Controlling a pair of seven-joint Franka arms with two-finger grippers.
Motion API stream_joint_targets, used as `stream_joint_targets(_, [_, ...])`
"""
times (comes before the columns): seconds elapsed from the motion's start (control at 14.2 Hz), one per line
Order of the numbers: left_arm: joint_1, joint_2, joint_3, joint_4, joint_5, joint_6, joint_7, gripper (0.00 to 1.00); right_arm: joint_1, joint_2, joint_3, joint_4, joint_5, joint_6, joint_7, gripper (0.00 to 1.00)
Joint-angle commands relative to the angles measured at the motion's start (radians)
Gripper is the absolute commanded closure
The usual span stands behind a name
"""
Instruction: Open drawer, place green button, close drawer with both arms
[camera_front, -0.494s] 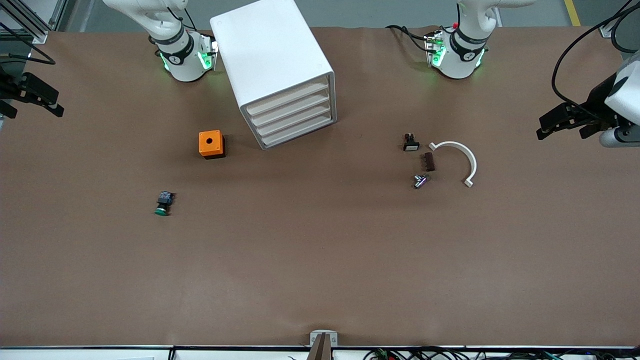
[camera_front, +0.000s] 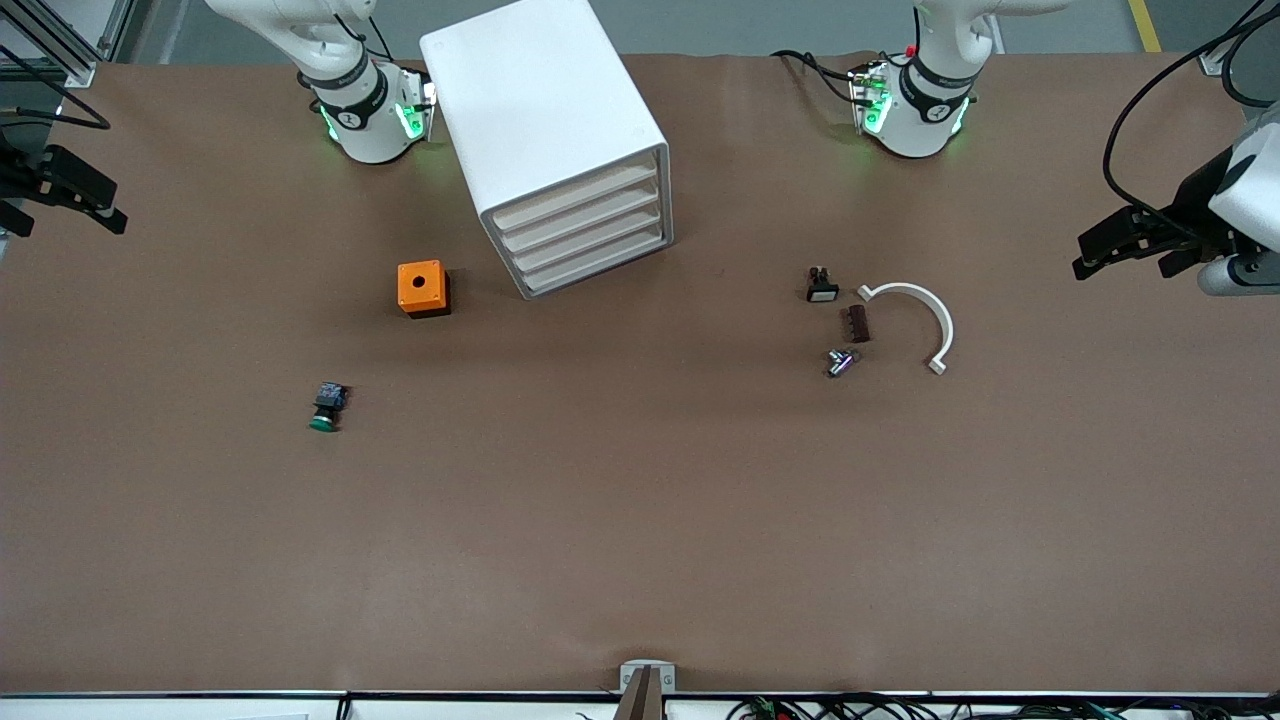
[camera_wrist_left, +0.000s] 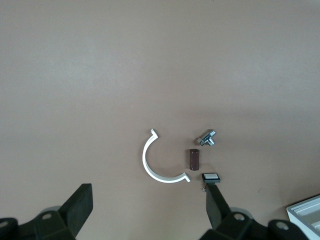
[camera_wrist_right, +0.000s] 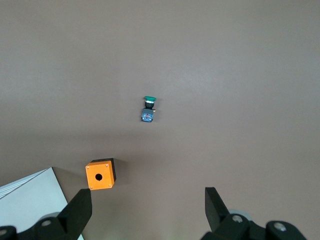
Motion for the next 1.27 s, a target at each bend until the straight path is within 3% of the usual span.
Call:
stream_joint_targets(0.0, [0.006,0.011,-0.005,0.006,0.022,-0.013,-0.007,0.00,-0.007,-0.025,0.002,-0.028,0.001,0.020,-0.009,0.00])
stream_joint_targets(0.42, [-0.011,0.078,-0.008,0.012,0.010,-0.051,-0.012,0.00,-0.007,-0.027,0.002,-0.029,0.023,0.020,-0.009,0.00])
stream_joint_targets(0.63, [-0.032,0.166,-0.015,0.011,0.008,-0.044,-0.025,0.00,-0.007,-0.024,0.002,-0.028,0.021,0.010,-0.008,0.00])
stream_joint_targets(1.06, [-0.156,0.335,-0.018,0.014,0.001,0.050,-0.333,0.00,-0.005,-0.016,0.005,-0.016,0.020,0.007,0.006,0.00])
stream_joint_targets(1.2, [-0.188,0.388,-0.018,0.029,-0.069,0.051,-0.456,0.00,-0.005,-0.013,0.005,-0.005,0.021,0.003,-0.002,0.00])
